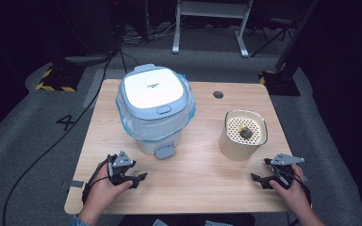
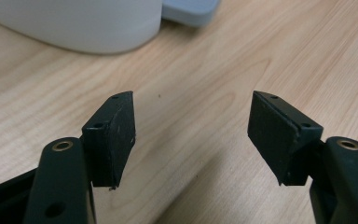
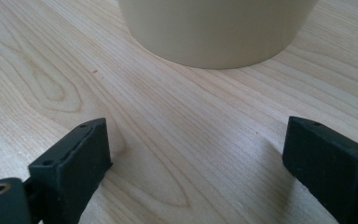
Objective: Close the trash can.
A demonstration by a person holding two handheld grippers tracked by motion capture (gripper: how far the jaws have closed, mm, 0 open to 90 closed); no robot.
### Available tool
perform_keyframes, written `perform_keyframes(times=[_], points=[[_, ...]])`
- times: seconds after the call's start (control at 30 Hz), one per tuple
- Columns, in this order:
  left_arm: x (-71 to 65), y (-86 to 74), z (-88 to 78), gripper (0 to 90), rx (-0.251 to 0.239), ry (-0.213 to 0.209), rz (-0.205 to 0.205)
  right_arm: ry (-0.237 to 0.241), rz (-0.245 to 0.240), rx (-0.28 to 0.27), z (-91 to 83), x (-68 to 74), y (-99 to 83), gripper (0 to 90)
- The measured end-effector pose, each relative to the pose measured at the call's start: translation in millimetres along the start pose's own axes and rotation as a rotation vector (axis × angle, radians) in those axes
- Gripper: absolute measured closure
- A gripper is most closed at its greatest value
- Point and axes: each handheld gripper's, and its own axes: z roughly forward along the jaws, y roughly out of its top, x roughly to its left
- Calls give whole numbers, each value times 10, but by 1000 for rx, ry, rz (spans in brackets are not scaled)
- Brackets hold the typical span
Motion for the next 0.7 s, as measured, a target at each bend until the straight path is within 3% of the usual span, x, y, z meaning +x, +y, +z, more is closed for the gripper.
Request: perform_keyframes(times=[0.17, 0.3, 0.33, 0.37, 0.5, 0.7], points=[[-42, -48, 109, 315, 51, 6, 13, 0, 0, 0, 0, 0, 0, 77], [-80, -45, 171, 257, 42, 44, 53, 0, 0, 0, 0, 0, 0, 76], [-88, -58, 202, 206, 30, 53, 70, 0, 0, 0, 0, 0, 0, 77], [-98, -61, 233, 153, 13, 58, 60, 0, 0, 0, 0, 0, 0, 77], [-142, -33, 274, 93, 24, 91, 34, 1, 1, 0, 0, 0, 0, 77], [-137, -30, 273, 81, 25, 88, 32, 0, 0, 0, 0, 0, 0, 76]])
